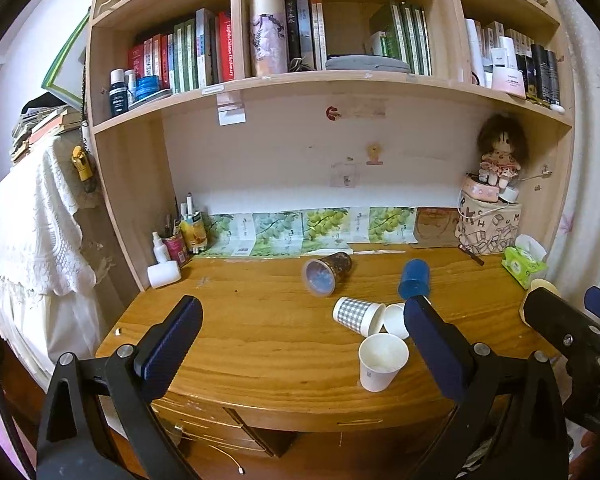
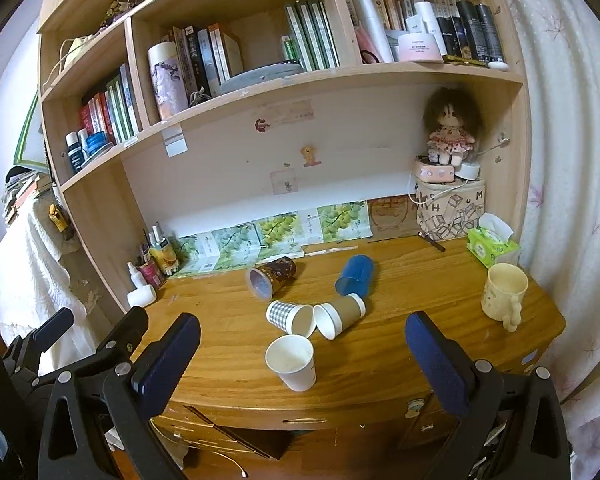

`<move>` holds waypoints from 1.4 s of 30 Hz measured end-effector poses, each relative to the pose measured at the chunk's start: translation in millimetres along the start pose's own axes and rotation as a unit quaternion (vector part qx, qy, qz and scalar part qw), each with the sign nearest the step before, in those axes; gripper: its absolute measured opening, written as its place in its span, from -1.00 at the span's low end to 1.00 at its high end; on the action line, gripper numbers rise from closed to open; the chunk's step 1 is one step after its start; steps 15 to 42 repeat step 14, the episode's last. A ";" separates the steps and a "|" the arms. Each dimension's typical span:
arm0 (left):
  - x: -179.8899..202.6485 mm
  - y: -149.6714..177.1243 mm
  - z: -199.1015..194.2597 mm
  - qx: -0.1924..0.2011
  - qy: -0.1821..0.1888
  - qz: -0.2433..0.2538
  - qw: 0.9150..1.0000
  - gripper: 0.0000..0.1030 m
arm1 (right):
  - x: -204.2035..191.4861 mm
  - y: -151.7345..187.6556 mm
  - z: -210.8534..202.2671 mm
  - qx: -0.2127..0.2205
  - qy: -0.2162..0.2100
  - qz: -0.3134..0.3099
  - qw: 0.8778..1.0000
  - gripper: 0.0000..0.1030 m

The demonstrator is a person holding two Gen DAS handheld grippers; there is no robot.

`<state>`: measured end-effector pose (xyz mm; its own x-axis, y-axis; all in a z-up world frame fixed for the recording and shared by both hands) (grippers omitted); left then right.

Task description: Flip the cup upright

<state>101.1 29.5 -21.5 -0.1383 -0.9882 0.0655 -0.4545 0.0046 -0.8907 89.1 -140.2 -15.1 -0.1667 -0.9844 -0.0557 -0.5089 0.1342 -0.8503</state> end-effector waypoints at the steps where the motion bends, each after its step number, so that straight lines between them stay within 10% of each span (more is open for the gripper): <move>1: 0.0 -0.2 1.3 0.000 0.003 -0.001 1.000 0.97 | 0.5 -0.3 1.4 -0.001 0.001 0.001 1.000 0.99; 42: -6.9 -1.8 12.6 -0.002 0.020 -0.008 1.000 0.97 | -1.7 -3.8 8.3 -0.001 0.004 0.002 1.000 0.99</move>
Point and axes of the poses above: each gripper's, at about its wrist camera, not at the fingertips, and z roughly the way its jaws point, x to its right, y to its underside, the point moved 9 cm from there along z, roughly the way its jaws point, and after that the axes turned 15 degrees about y, right-handed, at the moved point
